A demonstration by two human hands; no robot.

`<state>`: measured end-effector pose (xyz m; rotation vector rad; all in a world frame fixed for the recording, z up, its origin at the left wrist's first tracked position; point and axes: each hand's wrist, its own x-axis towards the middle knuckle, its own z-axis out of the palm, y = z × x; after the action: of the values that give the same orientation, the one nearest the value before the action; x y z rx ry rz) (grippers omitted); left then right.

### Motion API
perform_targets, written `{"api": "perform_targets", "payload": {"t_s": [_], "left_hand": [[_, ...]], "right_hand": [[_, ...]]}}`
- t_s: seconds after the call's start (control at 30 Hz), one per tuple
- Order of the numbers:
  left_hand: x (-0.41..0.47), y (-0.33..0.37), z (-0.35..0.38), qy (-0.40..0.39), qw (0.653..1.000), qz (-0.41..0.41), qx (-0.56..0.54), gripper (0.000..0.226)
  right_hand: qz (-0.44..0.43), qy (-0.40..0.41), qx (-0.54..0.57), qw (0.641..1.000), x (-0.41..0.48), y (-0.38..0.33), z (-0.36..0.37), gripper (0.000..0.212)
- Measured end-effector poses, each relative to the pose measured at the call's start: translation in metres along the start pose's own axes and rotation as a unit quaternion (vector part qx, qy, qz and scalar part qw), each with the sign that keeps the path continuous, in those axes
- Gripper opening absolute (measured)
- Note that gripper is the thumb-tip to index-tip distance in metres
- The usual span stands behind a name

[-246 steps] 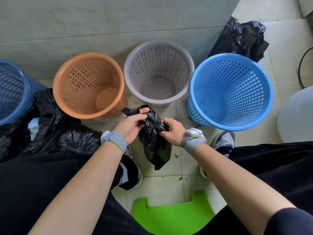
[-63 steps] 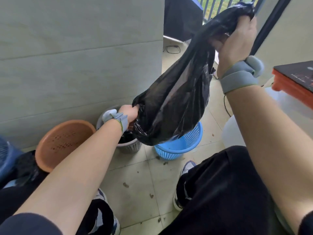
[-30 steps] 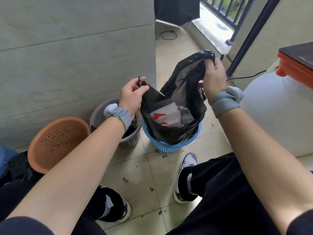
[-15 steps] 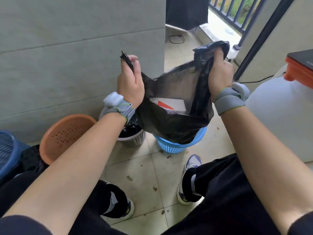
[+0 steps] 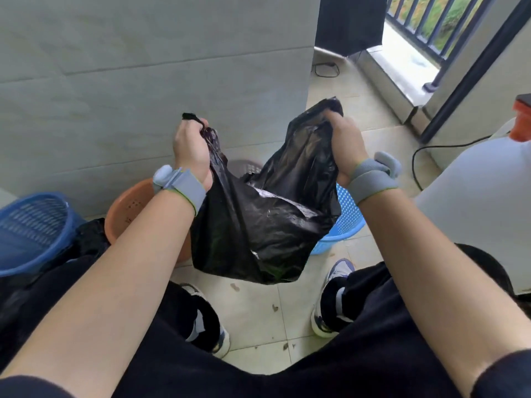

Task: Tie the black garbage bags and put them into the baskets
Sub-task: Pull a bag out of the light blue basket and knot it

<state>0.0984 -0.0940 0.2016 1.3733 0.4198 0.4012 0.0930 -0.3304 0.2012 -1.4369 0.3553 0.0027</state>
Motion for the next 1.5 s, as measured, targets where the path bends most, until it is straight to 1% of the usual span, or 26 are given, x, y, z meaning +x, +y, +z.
{"api": "perform_targets", "payload": {"t_s": [0.07,0.1,0.17,0.2,0.27,0.33,0.4,0.5,0.57,0.63,0.7,0.83,0.9,0.97,1.0,1.03,1.07,1.1,1.17,1.2,1.27,1.33,1.37,1.4,1.43,1.5], "left_hand": [[0.002,-0.024,-0.018,-0.015,0.999,-0.027,0.027,0.006],[-0.002,-0.037,-0.025,-0.036,0.997,-0.045,0.047,0.005],[-0.005,-0.08,-0.047,-0.073,0.982,-0.082,0.151,0.013],[-0.009,-0.099,-0.058,-0.088,0.971,-0.102,0.198,0.022],[-0.013,-0.13,-0.081,-0.094,0.936,-0.166,0.295,0.046],[-0.015,-0.158,-0.103,-0.098,0.884,-0.229,0.396,0.062],[-0.019,-0.178,-0.119,-0.129,0.872,-0.272,0.386,0.071],[-0.011,-0.201,-0.13,-0.144,0.878,-0.299,0.344,0.046],[-0.013,-0.2,-0.127,-0.155,0.868,-0.262,0.392,0.044],[-0.008,-0.202,-0.119,-0.161,0.879,-0.221,0.39,0.043],[-0.007,-0.2,-0.109,-0.173,0.897,-0.215,0.344,0.046],[0.006,-0.209,-0.096,-0.172,0.923,-0.281,0.2,0.04],[0.008,-0.217,-0.091,-0.165,0.924,-0.314,0.142,0.026],[0.009,-0.223,-0.088,-0.159,0.924,-0.321,0.134,0.016],[0.009,-0.225,-0.087,-0.17,0.924,-0.313,0.141,0.017],[0.01,-0.227,-0.086,-0.178,0.923,-0.305,0.152,0.026],[0.011,-0.227,-0.085,-0.182,0.924,-0.298,0.154,0.036],[0.013,-0.227,-0.084,-0.175,0.927,-0.291,0.158,0.038],[0.017,-0.23,-0.084,-0.141,0.938,-0.283,0.143,0.03],[0.019,-0.233,-0.085,-0.118,0.943,-0.285,0.126,0.028],[0.022,-0.238,-0.093,-0.094,0.95,-0.276,0.114,0.029],[0.024,-0.241,-0.102,-0.107,0.949,-0.24,0.177,0.032],[0.024,-0.242,-0.108,-0.104,0.947,-0.227,0.203,0.034],[0.026,-0.243,-0.112,-0.089,0.946,-0.228,0.215,0.036],[0.027,-0.246,-0.117,-0.069,0.944,-0.236,0.221,0.036],[0.032,-0.252,-0.128,-0.037,0.937,-0.267,0.222,0.032]], "right_hand": [[0.061,-0.038,0.046,0.996,-0.002,0.023,0.011,0.054],[0.083,-0.05,0.054,0.994,-0.007,0.033,0.015,0.045],[0.129,-0.07,0.049,0.988,-0.014,0.068,0.025,0.025],[0.144,-0.067,0.019,0.987,-0.017,0.086,0.025,0.024],[0.169,-0.069,-0.11,0.977,-0.019,0.127,0.028,0.03],[0.201,-0.083,-0.253,0.943,-0.017,0.164,0.029,0.04],[0.231,-0.093,-0.323,0.913,-0.023,0.186,0.023,0.045],[0.256,-0.091,-0.318,0.908,-0.015,0.215,0.027,0.04],[0.217,-0.088,-0.318,0.919,-0.011,0.225,0.03,0.04],[0.153,-0.08,-0.347,0.922,-0.002,0.227,0.04,0.039],[0.086,-0.053,-0.356,0.929,0.002,0.22,0.046,0.042],[0.105,-0.005,-0.236,0.966,0.021,0.209,0.058,0.043],[0.103,-0.021,-0.239,0.965,0.028,0.212,0.056,0.041],[0.109,-0.077,-0.288,0.948,0.033,0.219,0.052,0.031],[0.119,-0.103,-0.318,0.935,0.035,0.223,0.05,0.027],[0.123,-0.12,-0.337,0.925,0.037,0.225,0.047,0.026],[0.12,-0.132,-0.352,0.919,0.039,0.227,0.043,0.033],[0.114,-0.141,-0.36,0.915,0.042,0.229,0.04,0.05],[0.113,-0.144,-0.355,0.917,0.049,0.231,0.037,0.088],[0.108,-0.133,-0.341,0.924,0.048,0.231,0.037,0.097],[0.056,-0.103,-0.344,0.932,0.039,0.23,0.036,0.09],[-0.048,-0.097,-0.349,0.931,0.021,0.233,0.031,0.071],[-0.09,-0.117,-0.354,0.923,0.012,0.238,0.027,0.068],[-0.109,-0.149,-0.38,0.907,0.004,0.244,0.023,0.077],[-0.114,-0.188,-0.42,0.881,-0.002,0.257,0.016,0.094],[-0.097,-0.244,-0.477,0.839,-0.01,0.277,0.004,0.117]]}}
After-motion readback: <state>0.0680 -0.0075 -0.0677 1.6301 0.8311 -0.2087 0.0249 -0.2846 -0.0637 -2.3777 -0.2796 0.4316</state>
